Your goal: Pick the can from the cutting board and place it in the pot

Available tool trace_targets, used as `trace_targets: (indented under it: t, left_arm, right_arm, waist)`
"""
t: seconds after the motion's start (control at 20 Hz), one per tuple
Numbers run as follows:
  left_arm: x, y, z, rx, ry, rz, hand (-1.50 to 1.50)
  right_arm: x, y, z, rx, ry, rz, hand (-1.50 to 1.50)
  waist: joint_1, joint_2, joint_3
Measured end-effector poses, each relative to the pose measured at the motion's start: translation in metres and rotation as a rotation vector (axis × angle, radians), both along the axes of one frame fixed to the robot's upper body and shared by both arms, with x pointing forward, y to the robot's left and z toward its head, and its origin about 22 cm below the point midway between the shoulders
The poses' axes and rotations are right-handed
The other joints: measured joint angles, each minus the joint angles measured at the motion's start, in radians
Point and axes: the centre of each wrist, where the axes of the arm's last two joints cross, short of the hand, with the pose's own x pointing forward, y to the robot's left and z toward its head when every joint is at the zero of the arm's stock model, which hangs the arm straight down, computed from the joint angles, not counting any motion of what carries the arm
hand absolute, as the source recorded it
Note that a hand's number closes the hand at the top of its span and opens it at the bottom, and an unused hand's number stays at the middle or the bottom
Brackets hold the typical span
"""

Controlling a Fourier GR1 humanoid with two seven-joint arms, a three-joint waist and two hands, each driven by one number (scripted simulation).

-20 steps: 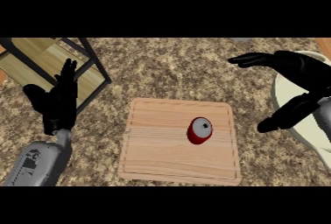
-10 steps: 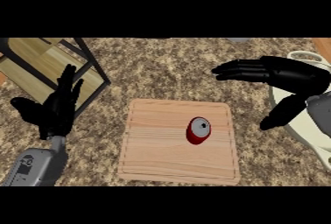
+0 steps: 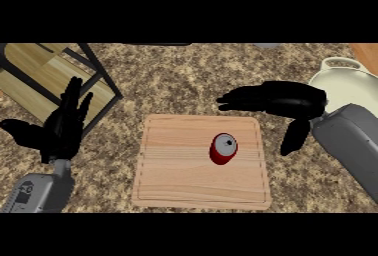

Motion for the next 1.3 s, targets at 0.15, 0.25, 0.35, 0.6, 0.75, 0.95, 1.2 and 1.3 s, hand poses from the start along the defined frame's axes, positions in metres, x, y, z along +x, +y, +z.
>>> trace_targets:
  t: [0.15,0.25,0.35,0.6,0.75,0.95,1.2,1.3]
  left_arm:
    - [-0.002,0.002,-0.002,-0.002,-0.013,0.002,0.0]
    - [-0.003,0.004,-0.003,-0.006,-0.016,-0.003,0.0]
    - [-0.003,0.004,-0.004,-0.006,-0.02,0.002,0.0]
    - [-0.005,0.005,-0.004,-0.009,-0.024,0.006,0.0]
    - [-0.005,0.005,-0.004,-0.008,-0.024,0.009,0.0]
    - [-0.006,0.006,-0.007,0.002,-0.033,0.012,0.0]
    - [-0.006,0.006,-0.008,0.009,-0.032,0.015,0.0]
    - [-0.006,0.006,-0.007,0.006,-0.025,0.01,0.0]
  right_arm:
    - [0.0,0.002,-0.012,-0.042,0.024,0.002,-1.5]
    - [-0.003,0.007,-0.02,-0.06,0.034,0.012,-1.5]
    - [-0.004,0.014,-0.027,-0.067,0.036,0.025,-1.5]
    - [-0.006,0.017,-0.039,-0.048,0.034,0.05,-1.5]
    - [-0.01,0.025,-0.048,-0.024,0.026,0.068,-1.5]
    - [-0.013,0.033,-0.055,-0.033,0.007,0.06,-1.5]
    - [-0.016,0.04,-0.069,-0.08,-0.022,0.022,-1.5]
    - [-0.017,0.047,-0.075,-0.084,-0.017,0.013,-1.5]
  waist:
    - [-0.005,-0.001,-0.001]
    - [-0.009,-0.002,-0.001]
    - [-0.01,-0.003,-0.001]
    - [-0.013,-0.002,-0.003]
    - [-0.015,-0.002,-0.003]
    - [-0.017,-0.004,-0.001]
    - [-0.018,-0.005,-0.001]
    - [-0.017,-0.004,-0.002]
